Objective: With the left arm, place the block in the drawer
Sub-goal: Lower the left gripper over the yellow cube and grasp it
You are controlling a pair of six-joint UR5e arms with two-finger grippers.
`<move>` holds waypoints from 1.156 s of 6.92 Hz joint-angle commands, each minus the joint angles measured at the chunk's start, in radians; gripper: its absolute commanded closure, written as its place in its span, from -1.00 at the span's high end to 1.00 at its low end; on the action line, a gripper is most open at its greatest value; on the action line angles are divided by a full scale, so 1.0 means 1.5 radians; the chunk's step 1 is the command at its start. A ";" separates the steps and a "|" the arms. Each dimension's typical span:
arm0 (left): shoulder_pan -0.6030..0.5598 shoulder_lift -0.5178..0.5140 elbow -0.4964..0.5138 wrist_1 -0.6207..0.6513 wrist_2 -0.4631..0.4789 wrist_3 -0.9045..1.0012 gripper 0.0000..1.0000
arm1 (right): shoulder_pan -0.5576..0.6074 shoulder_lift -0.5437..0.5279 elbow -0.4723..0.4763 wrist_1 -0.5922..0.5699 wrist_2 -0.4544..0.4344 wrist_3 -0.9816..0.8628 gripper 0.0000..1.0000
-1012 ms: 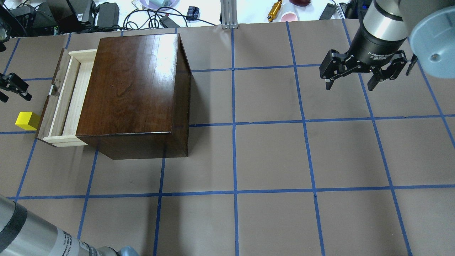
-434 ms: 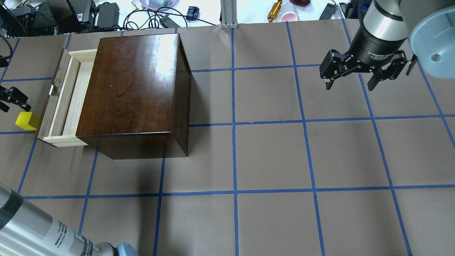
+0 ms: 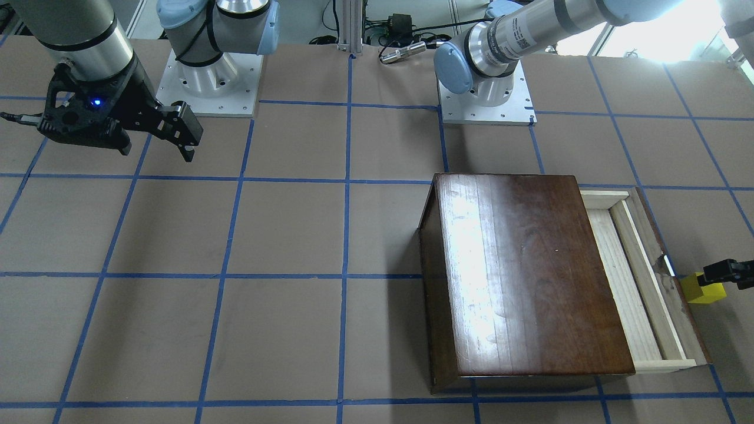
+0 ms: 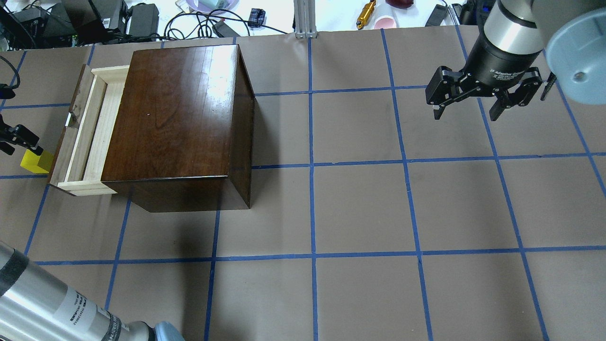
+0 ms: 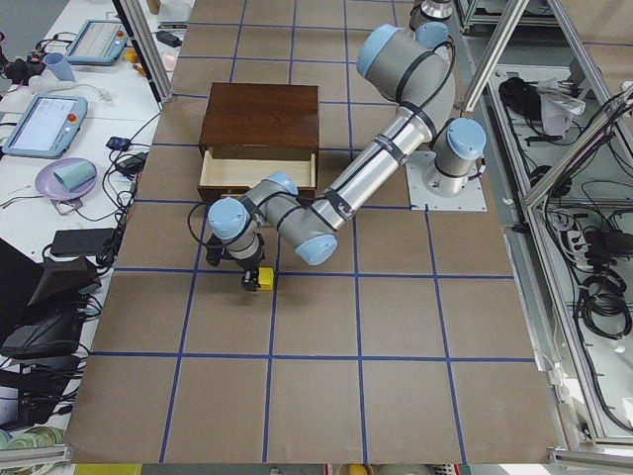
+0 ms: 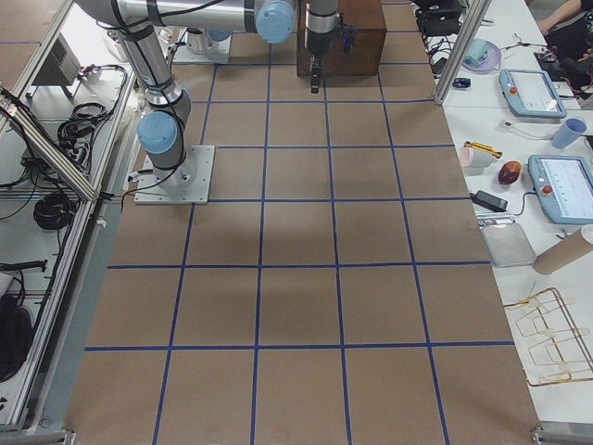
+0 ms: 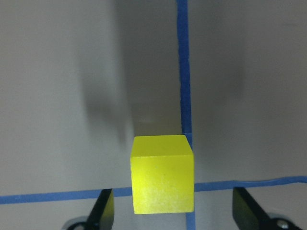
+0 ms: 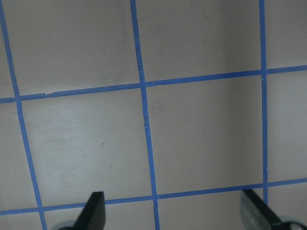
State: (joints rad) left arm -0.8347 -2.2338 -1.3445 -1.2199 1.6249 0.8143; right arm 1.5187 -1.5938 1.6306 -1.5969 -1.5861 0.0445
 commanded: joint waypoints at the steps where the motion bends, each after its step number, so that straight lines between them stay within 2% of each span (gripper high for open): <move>1: 0.001 -0.017 -0.001 0.003 0.001 0.003 0.78 | 0.000 0.000 0.000 0.000 0.000 0.000 1.00; 4: 0.001 -0.030 -0.001 0.003 0.002 0.007 0.74 | 0.000 0.000 0.000 0.000 0.000 0.000 1.00; 6: 0.001 -0.030 -0.002 0.002 0.001 0.007 0.61 | 0.000 0.000 0.000 0.000 0.000 0.000 1.00; 7: 0.001 -0.030 -0.001 0.002 0.001 0.008 0.39 | 0.000 0.000 0.000 0.000 0.000 0.000 1.00; 8: 0.001 -0.030 0.002 0.001 0.001 0.008 -0.17 | 0.000 0.000 0.000 0.000 0.000 0.000 1.00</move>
State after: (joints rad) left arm -0.8330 -2.2794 -1.3450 -1.2168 1.6262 0.8263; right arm 1.5186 -1.5938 1.6307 -1.5969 -1.5862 0.0445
